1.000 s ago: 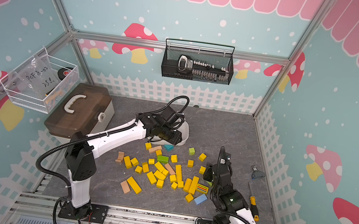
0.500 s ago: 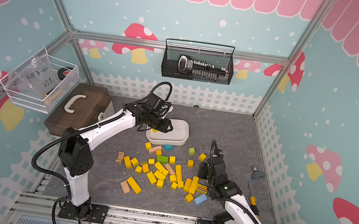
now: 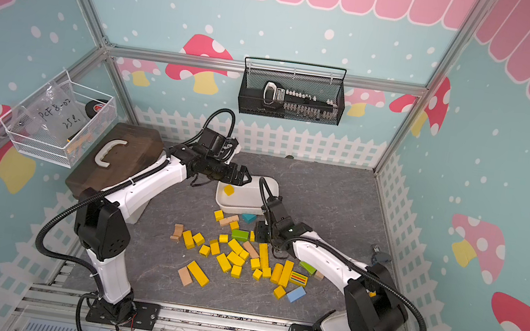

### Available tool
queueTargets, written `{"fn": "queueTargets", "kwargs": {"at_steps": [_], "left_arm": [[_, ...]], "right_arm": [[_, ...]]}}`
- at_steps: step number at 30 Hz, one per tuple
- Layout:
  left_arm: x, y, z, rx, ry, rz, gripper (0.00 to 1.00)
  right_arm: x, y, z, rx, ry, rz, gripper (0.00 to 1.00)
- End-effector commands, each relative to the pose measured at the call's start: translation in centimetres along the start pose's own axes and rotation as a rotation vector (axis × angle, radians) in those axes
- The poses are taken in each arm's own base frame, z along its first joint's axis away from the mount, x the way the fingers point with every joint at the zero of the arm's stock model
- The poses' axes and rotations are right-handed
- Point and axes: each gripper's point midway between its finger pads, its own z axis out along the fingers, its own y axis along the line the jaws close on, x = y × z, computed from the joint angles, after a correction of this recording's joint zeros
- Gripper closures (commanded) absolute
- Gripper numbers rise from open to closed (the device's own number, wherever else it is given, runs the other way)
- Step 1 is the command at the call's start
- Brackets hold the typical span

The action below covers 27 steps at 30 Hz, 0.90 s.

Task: Pick out the yellow building blocks
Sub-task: Pick up the building block from the center of the board.

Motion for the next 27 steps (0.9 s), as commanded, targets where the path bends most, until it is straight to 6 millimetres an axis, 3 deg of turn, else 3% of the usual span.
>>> {"fn": "queueTargets", "kwargs": {"at_steps": [1, 3, 5, 9, 19, 27], "left_arm": [[-1.5, 1.8, -1.3, 0.025, -0.051, -0.063, 0.15], [-1.9, 3.0, -1.6, 0.015, -0.063, -0.090, 0.24], [-2.3, 3.9, -1.8, 0.003, -0.075, -0.109, 0.00], [-2.6, 5.0, -2.0, -0.002, -0.083, -0.128, 0.00], [-2.8, 5.0, -2.3, 0.019, -0.084, -0.139, 0.00], [-2.7, 5.2, -2.1, 0.017, -0.080, -0.145, 0.00]], "right_arm": [[0.9, 0.2, 1.0, 0.020, 0.076, 0.018, 0.50], [1.2, 0.4, 1.8, 0.029, 0.101, 0.022, 0.50], [1.5, 0.7, 2.6, 0.032, 0.125, 0.025, 0.50], [2.3, 0.8, 3.9, 0.062, 0.170, 0.022, 0.50], [3.1, -1.0, 5.4, 0.170, 0.190, 0.045, 0.50], [3.2, -1.0, 6.1, 0.175, 0.203, 0.044, 0.62]]}}
